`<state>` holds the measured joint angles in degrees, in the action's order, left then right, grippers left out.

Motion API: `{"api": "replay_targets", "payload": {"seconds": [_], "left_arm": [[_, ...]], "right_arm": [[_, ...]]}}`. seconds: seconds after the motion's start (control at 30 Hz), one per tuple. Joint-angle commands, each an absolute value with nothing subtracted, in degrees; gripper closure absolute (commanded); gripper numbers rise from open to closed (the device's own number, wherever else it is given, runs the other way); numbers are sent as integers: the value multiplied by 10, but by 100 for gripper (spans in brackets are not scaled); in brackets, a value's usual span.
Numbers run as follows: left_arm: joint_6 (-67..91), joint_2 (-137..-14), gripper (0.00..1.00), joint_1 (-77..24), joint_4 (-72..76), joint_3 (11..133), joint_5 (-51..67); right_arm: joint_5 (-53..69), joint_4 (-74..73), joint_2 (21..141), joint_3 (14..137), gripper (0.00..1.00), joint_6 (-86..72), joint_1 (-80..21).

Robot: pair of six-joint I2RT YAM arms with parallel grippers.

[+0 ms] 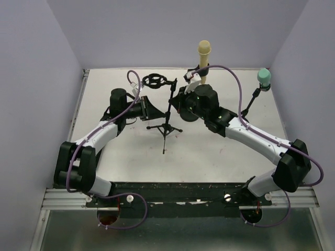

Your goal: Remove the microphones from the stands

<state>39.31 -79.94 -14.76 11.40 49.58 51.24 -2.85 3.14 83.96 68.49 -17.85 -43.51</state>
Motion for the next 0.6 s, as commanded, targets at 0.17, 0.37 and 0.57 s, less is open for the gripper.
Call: {"api": "replay_targets", "payload": {"seconds": [0.17,0.37,0.57], "left_arm": [[697,-924,100,-105,244,468,711],[719,-974,47,-81,113,519,735],[565,-933,28,-16,-49,511,627]], "right_arm": [[-53,47,877,728,99,-182,-434],[-53,46,901,744,99,-187,-433],[-45,42,922,765,99,-171,-433]]}}
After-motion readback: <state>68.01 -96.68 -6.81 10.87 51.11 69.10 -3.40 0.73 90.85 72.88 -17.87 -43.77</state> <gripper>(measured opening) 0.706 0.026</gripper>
